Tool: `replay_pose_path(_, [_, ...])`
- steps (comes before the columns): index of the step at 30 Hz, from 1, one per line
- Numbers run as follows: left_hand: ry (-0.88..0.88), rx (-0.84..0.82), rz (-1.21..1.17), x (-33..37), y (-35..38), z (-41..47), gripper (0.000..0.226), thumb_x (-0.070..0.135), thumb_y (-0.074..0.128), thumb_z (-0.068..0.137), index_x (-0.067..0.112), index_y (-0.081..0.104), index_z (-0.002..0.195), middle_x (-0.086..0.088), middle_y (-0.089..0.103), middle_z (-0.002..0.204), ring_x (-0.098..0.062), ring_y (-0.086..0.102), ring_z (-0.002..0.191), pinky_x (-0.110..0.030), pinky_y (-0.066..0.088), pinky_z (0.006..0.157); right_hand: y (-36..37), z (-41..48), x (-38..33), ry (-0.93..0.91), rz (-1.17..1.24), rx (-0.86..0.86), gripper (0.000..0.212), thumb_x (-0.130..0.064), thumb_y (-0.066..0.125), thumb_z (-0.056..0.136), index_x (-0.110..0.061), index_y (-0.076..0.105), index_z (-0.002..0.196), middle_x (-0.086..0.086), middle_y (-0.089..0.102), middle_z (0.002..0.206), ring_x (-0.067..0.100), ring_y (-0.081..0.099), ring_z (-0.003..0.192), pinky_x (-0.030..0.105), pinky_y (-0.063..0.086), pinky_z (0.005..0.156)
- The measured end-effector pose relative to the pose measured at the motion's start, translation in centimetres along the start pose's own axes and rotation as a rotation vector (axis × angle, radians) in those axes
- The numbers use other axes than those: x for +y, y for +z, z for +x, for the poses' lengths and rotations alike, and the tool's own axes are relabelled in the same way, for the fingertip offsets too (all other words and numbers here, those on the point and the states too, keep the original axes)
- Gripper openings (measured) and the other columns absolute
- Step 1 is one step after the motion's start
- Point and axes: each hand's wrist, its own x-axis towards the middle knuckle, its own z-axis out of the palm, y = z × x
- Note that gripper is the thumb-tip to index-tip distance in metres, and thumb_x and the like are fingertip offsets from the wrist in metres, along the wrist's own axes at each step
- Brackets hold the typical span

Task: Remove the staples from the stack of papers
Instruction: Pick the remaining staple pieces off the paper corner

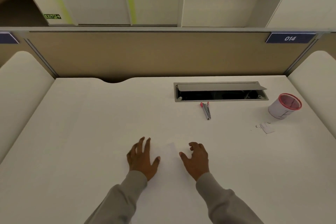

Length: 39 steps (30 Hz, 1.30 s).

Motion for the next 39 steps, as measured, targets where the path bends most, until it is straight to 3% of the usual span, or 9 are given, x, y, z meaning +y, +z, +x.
replay_pose_path(4, [-0.449, 0.131, -0.240, -1.3, 0.2, -3.2, 0.077, 0.046, 0.066, 0.087, 0.025, 0.029, 0.151, -0.006, 0.023, 0.153, -0.035, 0.023, 0.138, -0.048, 0.031, 0.109, 1.2, -2.4, -0.6, 0.066, -0.195, -0.104, 0.057, -0.040, 0.065, 0.089, -0.009, 0.047, 0.132, 0.006, 0.046, 0.130, 0.029, 0.046, 0.122, 0.037, 0.043, 0.100])
replay_pose_path(7, [-0.614, 0.119, -0.360, -1.9, 0.4, -4.6, 0.082, 0.041, 0.072, 0.085, 0.019, 0.027, 0.150, -0.010, 0.023, 0.149, -0.037, 0.026, 0.135, -0.049, 0.034, 0.107, 2.0, -3.7, -2.0, 0.116, -0.269, -0.103, 0.050, -0.042, 0.061, 0.090, -0.008, 0.046, 0.125, 0.007, 0.045, 0.126, 0.029, 0.045, 0.119, 0.040, 0.045, 0.096])
replay_pose_path(24, [-0.713, 0.049, -0.625, -3.0, -1.4, -3.9, 0.067, 0.025, 0.071, 0.087, 0.002, 0.040, 0.141, -0.020, 0.050, 0.141, -0.038, 0.047, 0.132, -0.040, 0.039, 0.110, 3.3, -3.8, -3.4, 0.332, -0.267, -0.103, 0.077, -0.051, 0.077, 0.074, -0.010, 0.042, 0.128, 0.007, 0.047, 0.130, 0.029, 0.043, 0.126, 0.043, 0.039, 0.099])
replay_pose_path(28, [-0.672, -0.054, -0.619, -3.3, -2.0, -4.0, 0.026, 0.028, 0.066, 0.090, 0.013, 0.070, 0.111, -0.011, 0.069, 0.121, -0.030, 0.060, 0.096, -0.027, 0.045, 0.085, 3.1, -3.7, -2.6, 0.289, -0.216, -0.135, 0.061, -0.050, 0.073, 0.078, -0.018, 0.053, 0.127, 0.004, 0.048, 0.128, 0.028, 0.044, 0.125, 0.041, 0.037, 0.101])
replay_pose_path(29, [-0.657, -0.077, -0.623, -3.3, -2.1, -4.2, 0.014, 0.028, 0.065, 0.092, 0.016, 0.070, 0.095, -0.011, 0.070, 0.117, -0.028, 0.057, 0.089, -0.026, 0.042, 0.080, 3.0, -3.7, -2.4, 0.285, -0.162, -0.115, 0.055, -0.049, 0.072, 0.079, -0.018, 0.057, 0.122, 0.005, 0.049, 0.124, 0.028, 0.048, 0.122, 0.041, 0.040, 0.100])
replay_pose_path(31, [-0.629, -0.089, -0.636, -3.4, -1.9, -4.3, 0.021, 0.028, 0.062, 0.093, 0.024, 0.059, 0.073, -0.011, 0.071, 0.114, -0.028, 0.054, 0.087, -0.025, 0.039, 0.078, 2.7, -3.8, -1.8, 0.269, -0.006, -0.062, 0.043, -0.043, 0.072, 0.082, -0.014, 0.063, 0.112, 0.006, 0.051, 0.116, 0.029, 0.055, 0.113, 0.037, 0.045, 0.096])
replay_pose_path(33, [-0.596, -0.082, -0.646, -3.1, -2.0, -4.6, 0.019, 0.029, 0.062, 0.094, 0.023, 0.061, 0.076, -0.011, 0.070, 0.114, -0.029, 0.057, 0.091, -0.025, 0.040, 0.081, 2.0, -4.1, -1.5, 0.236, 0.130, -0.036, 0.033, -0.037, 0.073, 0.084, -0.011, 0.066, 0.104, 0.006, 0.057, 0.109, 0.027, 0.059, 0.104, 0.031, 0.046, 0.087])
replay_pose_path(36, [-0.553, -0.019, -0.687, -2.7, -2.2, -4.8, 0.019, 0.031, 0.064, 0.094, 0.017, 0.072, 0.103, -0.010, 0.070, 0.110, -0.033, 0.063, 0.106, -0.027, 0.045, 0.089, 0.9, -4.4, -1.3, 0.182, 0.303, -0.032, 0.017, -0.028, 0.075, 0.083, -0.015, 0.067, 0.090, -0.001, 0.069, 0.090, 0.024, 0.066, 0.090, 0.034, 0.052, 0.079])
replay_pose_path(39, [-0.477, 0.052, -0.794, -2.2, -3.0, -5.0, 0.016, 0.032, 0.065, 0.093, 0.017, 0.069, 0.095, -0.007, 0.070, 0.099, -0.034, 0.064, 0.103, -0.037, 0.051, 0.094, -0.5, -4.5, -1.7, 0.143, 0.424, -0.016, 0.014, -0.026, 0.077, 0.081, -0.017, 0.068, 0.088, 0.000, 0.073, 0.084, 0.022, 0.070, 0.080, 0.042, 0.059, 0.078])
